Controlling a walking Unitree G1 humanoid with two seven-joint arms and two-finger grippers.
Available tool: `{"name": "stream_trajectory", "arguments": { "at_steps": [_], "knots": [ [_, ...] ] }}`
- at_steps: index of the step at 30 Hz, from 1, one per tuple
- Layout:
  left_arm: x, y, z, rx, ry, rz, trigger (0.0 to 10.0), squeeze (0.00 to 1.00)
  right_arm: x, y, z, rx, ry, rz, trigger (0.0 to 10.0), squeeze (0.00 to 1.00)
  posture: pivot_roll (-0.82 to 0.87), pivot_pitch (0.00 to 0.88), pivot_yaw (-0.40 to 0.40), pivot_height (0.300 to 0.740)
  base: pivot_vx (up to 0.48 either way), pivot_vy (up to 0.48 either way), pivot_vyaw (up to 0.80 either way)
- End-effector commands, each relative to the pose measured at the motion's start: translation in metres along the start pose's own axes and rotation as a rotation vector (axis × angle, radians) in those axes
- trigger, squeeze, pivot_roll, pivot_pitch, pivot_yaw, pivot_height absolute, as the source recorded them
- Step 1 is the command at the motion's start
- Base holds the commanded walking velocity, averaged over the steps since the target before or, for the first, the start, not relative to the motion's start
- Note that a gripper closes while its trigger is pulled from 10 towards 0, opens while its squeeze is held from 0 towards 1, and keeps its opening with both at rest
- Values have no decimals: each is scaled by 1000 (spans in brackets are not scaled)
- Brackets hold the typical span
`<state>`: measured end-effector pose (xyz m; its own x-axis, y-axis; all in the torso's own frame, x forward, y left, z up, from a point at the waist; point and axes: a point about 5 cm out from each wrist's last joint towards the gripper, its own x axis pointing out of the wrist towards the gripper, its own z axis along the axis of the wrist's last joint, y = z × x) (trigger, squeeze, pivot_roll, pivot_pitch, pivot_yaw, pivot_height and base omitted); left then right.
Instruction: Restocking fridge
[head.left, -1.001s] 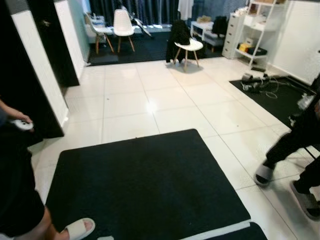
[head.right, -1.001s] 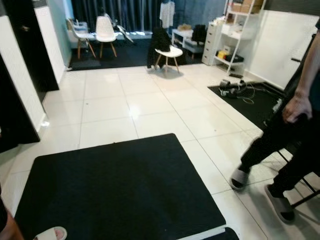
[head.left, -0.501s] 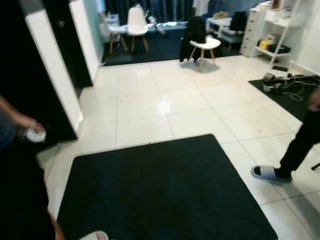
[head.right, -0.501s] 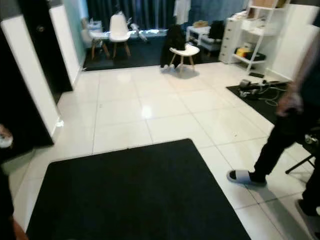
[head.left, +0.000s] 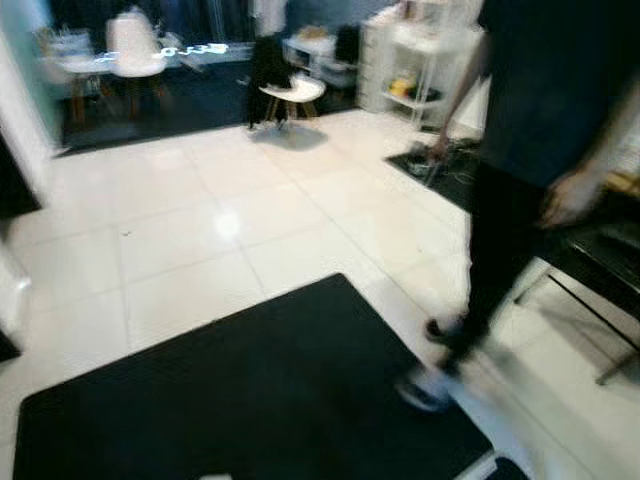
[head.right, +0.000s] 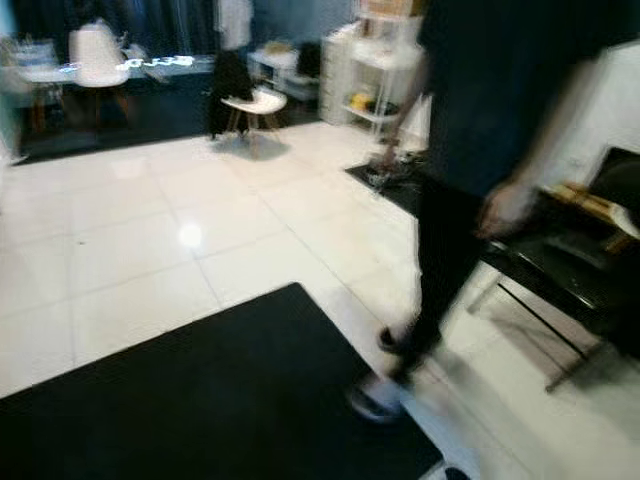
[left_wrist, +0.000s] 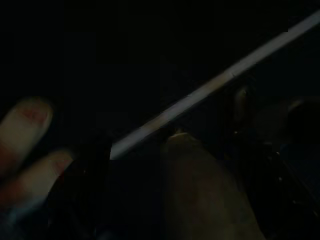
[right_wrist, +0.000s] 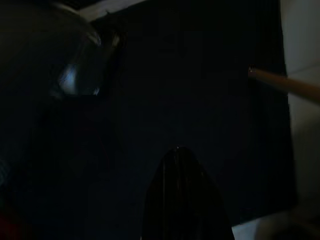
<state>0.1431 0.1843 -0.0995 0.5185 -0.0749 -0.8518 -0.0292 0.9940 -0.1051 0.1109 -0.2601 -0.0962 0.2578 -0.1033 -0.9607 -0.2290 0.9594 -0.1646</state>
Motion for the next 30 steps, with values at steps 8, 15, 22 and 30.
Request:
{"name": "stream_trajectory", "arguments": {
  "at_steps": [8, 15, 22, 30],
  "knots": [
    [-2, 4, -8, 5, 30, 10, 10000, 0, 1, 2, 8, -7, -21, -9, 10000, 0, -86, 0, 21, 740, 311, 0, -788],
    [-2, 4, -7, 13, 31, 8, 10000, 0, 1, 3, 7, -5, -11, -19, 10000, 0, -87, 0, 27, 740, 309, 0, -788],
    [-2, 5, -7, 17, 30, 6, 10000, 0, 1, 5, 3, -7, 7, -28, 10000, 0, -84, 0, 29, 740, 310, 0, -788],
    [-1, 4, -3, 28, 26, 2, 10000, 0, 2, 5, 8, -3, 10, -45, 10000, 0, -83, 0, 32, 740, 306, 0, -786]
  ]
}}
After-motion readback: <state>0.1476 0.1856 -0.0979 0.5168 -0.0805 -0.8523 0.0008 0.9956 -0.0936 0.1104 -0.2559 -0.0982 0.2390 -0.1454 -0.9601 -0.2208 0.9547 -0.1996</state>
